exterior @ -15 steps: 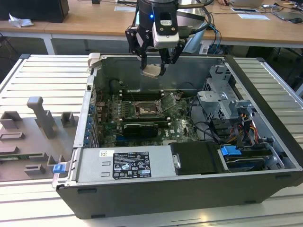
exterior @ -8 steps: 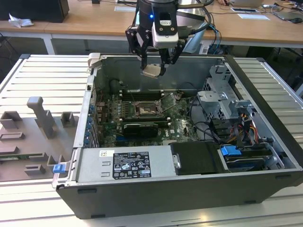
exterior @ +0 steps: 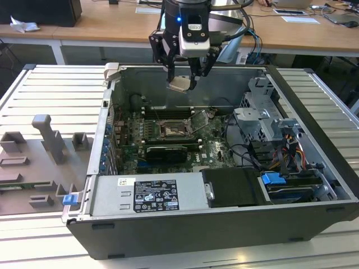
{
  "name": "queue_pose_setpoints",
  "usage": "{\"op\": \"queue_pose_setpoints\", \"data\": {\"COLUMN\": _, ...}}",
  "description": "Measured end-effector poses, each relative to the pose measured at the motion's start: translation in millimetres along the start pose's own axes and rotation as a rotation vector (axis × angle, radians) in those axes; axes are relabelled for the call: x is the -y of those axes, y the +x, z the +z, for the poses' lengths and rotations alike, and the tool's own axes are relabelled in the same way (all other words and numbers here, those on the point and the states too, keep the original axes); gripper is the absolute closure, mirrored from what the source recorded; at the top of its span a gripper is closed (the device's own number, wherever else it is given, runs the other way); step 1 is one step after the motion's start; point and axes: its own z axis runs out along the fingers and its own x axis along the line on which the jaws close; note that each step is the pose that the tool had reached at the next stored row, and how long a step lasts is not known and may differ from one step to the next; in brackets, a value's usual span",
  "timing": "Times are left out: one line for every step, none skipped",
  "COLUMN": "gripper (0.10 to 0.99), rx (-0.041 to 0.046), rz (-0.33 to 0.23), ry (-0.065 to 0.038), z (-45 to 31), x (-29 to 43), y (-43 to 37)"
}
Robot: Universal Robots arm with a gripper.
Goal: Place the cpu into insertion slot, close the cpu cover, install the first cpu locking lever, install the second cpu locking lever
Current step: 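Place the cpu into insertion slot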
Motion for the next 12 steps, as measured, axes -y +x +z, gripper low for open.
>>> {"op": "queue_pose_setpoints", "data": {"gripper": 0.545, "rx": 0.0005, "rz": 0.005, "ry": 0.0, "z": 0.0, "x": 0.0, "y": 0.0}}
{"op": "queue_pose_setpoints", "data": {"gripper": 0.545, "rx": 0.0007, "rz": 0.008, "ry": 0.0, "z": 0.0, "x": 0.0, "y": 0.0}}
{"op": "queue_pose_setpoints", "data": {"gripper": 0.545, "rx": 0.0009, "rz": 0.01, "ry": 0.0, "z": 0.0, "x": 0.0, "y": 0.0}}
{"op": "queue_pose_setpoints", "data": {"gripper": 0.545, "rx": 0.0013, "rz": 0.014, "ry": 0.0, "z": 0.1, "x": 0.0, "y": 0.0}}
{"op": "queue_pose_setpoints", "data": {"gripper": 0.545, "rx": 0.0016, "rz": 0.017, "ry": 0.0, "z": 0.1, "x": 0.0, "y": 0.0}}
{"op": "queue_pose_setpoints", "data": {"gripper": 0.545, "rx": 0.0017, "rz": 0.019, "ry": 0.0, "z": 0.1, "x": 0.0, "y": 0.0}}
{"op": "queue_pose_setpoints", "data": {"gripper": 0.545, "rx": 0.0021, "rz": 0.023, "ry": 0.0, "z": 0.1, "x": 0.0, "y": 0.0}}
{"op": "queue_pose_setpoints", "data": {"gripper": 0.545, "rx": 0.0023, "rz": 0.025, "ry": 0.0, "z": 0.1, "x": 0.0, "y": 0.0}}
{"op": "queue_pose_setpoints", "data": {"gripper": 0.545, "rx": 0.0026, "rz": 0.029, "ry": -0.001, "z": 0.2, "x": 0.0, "y": 0.0}}
{"op": "queue_pose_setpoints", "data": {"gripper": 0.545, "rx": 0.0029, "rz": 0.032, "ry": -0.001, "z": 0.2, "x": 0.0, "y": 0.0}}
{"op": "queue_pose_setpoints", "data": {"gripper": 0.545, "rx": 0.0031, "rz": 0.034, "ry": -0.001, "z": 0.2, "x": 0.0, "y": 0.0}}
{"op": "queue_pose_setpoints", "data": {"gripper": 0.545, "rx": 0.0037, "rz": 0.041, "ry": -0.001, "z": 0.2, "x": 0.1, "y": 0.0}}
